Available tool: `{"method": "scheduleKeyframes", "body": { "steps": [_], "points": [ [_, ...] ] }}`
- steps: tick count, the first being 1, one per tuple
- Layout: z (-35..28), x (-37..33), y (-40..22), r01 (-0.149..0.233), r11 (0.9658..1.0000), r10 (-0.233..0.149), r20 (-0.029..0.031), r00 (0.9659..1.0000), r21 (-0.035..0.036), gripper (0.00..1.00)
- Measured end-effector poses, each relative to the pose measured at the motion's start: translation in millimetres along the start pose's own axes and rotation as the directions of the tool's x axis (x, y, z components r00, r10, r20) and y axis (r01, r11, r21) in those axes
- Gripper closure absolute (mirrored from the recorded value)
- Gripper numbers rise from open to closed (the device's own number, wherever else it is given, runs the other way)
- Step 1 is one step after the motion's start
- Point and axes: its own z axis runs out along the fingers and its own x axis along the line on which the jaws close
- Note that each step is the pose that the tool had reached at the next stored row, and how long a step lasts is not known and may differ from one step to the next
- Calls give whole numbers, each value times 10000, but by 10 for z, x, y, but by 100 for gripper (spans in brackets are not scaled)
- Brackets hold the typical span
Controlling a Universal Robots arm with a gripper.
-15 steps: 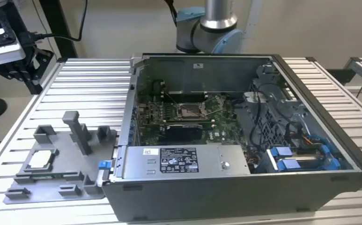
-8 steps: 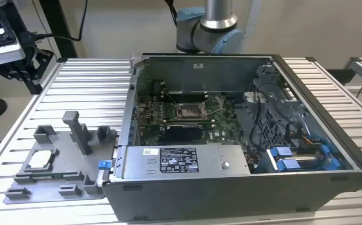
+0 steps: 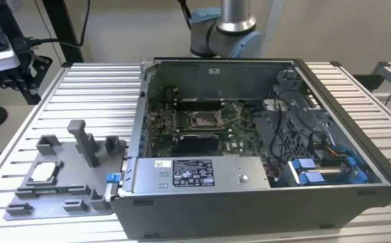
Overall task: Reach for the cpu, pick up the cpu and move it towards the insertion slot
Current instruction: 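Reach for the cpu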
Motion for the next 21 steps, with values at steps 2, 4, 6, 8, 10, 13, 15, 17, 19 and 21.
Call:
{"method": "scheduleKeyframes", "body": {
  "steps": [2,4,6,8,10,13,15,17,19,21],
  "points": [
    [-2,13,-83,-1,10000,1,0,10000,-9,100],
    [-4,24,-170,-1,10000,1,0,10000,-18,100],
    [-7,38,-244,0,10000,0,0,10000,-24,100],
    [-9,57,-296,0,10000,0,0,10000,-26,100],
    [-10,79,-336,0,10000,0,0,10000,-27,100],
    [-11,104,-367,-1,10000,1,-1,10000,-26,100],
    [-11,112,-372,-1,10000,1,0,10000,-26,100],
    [-11,114,-372,1,10000,-1,0,10000,-26,100],
    [-11,117,-372,1,10000,-1,0,10000,-26,100],
    [-11,119,-372,1,10000,-1,0,10000,-26,100]
  ]
}}
